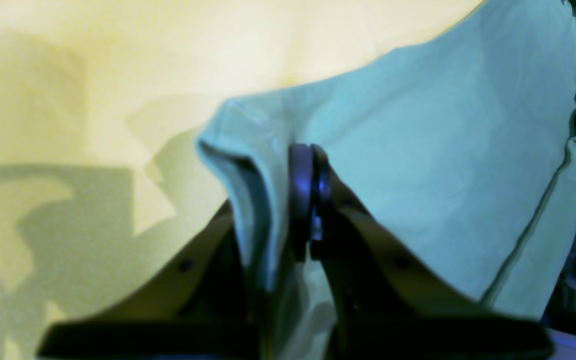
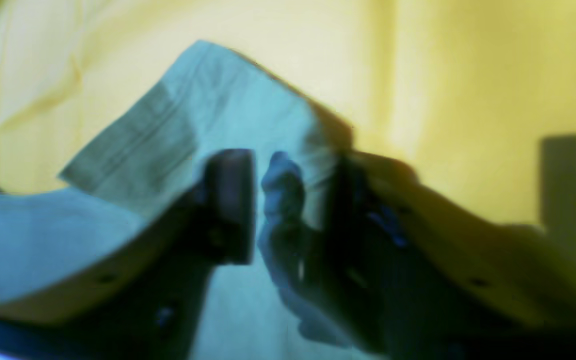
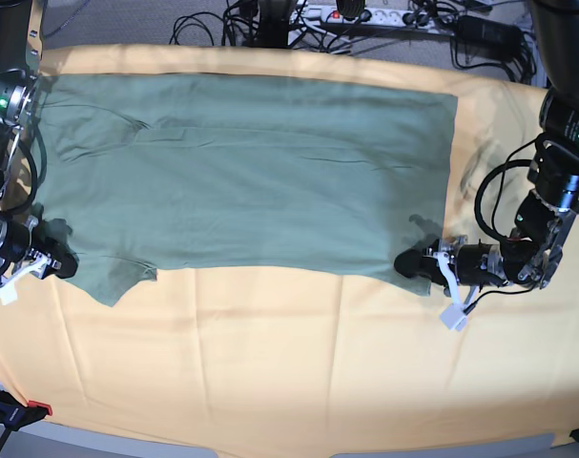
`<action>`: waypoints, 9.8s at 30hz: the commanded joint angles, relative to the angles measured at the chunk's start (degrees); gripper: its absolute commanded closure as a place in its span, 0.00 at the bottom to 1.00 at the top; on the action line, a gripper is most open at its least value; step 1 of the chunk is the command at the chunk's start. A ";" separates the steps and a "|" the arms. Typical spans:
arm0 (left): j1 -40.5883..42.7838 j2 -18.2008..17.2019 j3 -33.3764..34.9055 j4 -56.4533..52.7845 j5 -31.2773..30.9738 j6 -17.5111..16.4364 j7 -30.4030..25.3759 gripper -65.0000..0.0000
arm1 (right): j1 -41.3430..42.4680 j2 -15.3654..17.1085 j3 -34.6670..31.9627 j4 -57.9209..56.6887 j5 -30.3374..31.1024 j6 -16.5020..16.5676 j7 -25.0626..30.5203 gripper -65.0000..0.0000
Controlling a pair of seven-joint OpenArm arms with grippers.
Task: Fold the T-shirt properly
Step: 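Grasp the hem corners and lift them toward the collar, then fold the hem over toward the collar with both grippers, then open both grippers and release the folded hem, then move the left gripper away and regrip the strip end with the right gripper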
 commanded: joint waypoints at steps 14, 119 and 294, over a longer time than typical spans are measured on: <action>-2.08 -0.68 -0.48 0.46 14.29 -0.28 -19.56 1.00 | 1.84 -0.72 0.24 0.76 -19.10 -2.51 20.90 1.00; -7.17 -2.54 -3.89 8.90 -8.53 2.27 34.11 1.00 | 2.75 6.84 -15.43 11.39 -3.93 0.41 -1.33 1.00; -6.29 -25.68 -38.03 8.96 -8.53 4.11 33.94 0.45 | -28.87 1.44 -11.69 53.66 -12.09 -8.72 -7.67 1.00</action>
